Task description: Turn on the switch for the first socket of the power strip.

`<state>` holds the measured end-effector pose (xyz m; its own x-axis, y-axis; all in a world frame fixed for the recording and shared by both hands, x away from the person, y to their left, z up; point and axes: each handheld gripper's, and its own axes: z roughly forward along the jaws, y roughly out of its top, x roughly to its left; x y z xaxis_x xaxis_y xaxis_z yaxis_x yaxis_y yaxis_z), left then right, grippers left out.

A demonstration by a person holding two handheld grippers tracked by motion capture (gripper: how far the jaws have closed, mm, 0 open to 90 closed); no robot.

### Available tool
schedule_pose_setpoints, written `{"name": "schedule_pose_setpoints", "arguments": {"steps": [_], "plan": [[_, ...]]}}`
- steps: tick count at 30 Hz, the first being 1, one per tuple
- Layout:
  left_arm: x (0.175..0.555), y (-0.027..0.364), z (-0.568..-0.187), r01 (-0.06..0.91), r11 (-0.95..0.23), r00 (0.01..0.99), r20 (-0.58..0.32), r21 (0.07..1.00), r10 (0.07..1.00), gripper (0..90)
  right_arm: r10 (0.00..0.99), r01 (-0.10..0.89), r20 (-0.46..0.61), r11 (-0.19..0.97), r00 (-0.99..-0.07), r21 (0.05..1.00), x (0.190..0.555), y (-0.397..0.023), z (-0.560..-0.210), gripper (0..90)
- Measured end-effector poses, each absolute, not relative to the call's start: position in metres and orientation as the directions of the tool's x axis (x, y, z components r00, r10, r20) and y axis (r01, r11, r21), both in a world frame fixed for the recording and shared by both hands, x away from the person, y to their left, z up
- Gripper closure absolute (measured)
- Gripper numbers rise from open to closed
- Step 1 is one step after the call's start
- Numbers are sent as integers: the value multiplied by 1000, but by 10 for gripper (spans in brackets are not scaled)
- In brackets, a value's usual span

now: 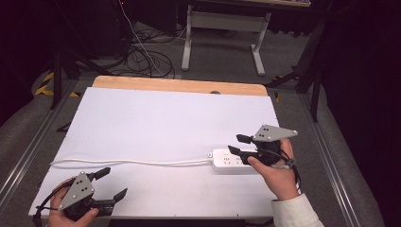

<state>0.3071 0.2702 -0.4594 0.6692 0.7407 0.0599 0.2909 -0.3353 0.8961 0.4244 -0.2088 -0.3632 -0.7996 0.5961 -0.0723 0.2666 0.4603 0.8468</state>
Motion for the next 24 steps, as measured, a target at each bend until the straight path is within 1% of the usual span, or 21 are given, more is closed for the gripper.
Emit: {"name": "schedule_pose_setpoints", "arguments": {"steps": [2, 3, 4, 5, 6, 7, 9, 13, 17, 20, 24], "plan": [[307, 270, -459, 291, -335, 669, 60, 896, 741, 162, 590, 258, -70, 453, -804, 853, 419, -213, -363, 398], [307, 270, -459, 291, -336, 670, 60, 896, 740, 161, 593, 249, -72, 441, -802, 862, 413, -216, -363, 343], [307, 270, -459, 291, -335, 670, 59, 896, 740, 161, 593, 249, -72, 441, -802, 862, 413, -216, -363, 343], [307, 270, -459, 290, -335, 670, 60, 896, 740, 159, 588, 248, -63, 434, -807, 866, 408, -220, -364, 311], [307, 270, -459, 290, -334, 670, 59, 897, 740, 159, 588, 248, -63, 434, -807, 866, 408, -220, -364, 311], [307, 270, -459, 289, -335, 671, 60, 897, 739, 157, 590, 257, -50, 424, -806, 868, 403, -222, -366, 268], [307, 270, -458, 286, -336, 670, 63, 897, 739, 157, 591, 257, -48, 420, -805, 870, 401, -224, -368, 259], [306, 271, -458, 291, -329, 674, 52, 899, 737, 151, 604, 264, -29, 391, -797, 882, 393, -230, -373, 211], [306, 271, -458, 291, -327, 673, 51, 899, 737, 145, 604, 288, 24, 345, -797, 893, 388, -237, -381, 180], [306, 271, -458, 290, -325, 674, 49, 900, 737, 141, 584, 317, 92, 295, -807, 901, 386, -242, -393, 168], [306, 272, -457, 288, -327, 677, 50, 900, 735, 137, 586, 317, 98, 283, -804, 905, 385, -246, -402, 158]]}}
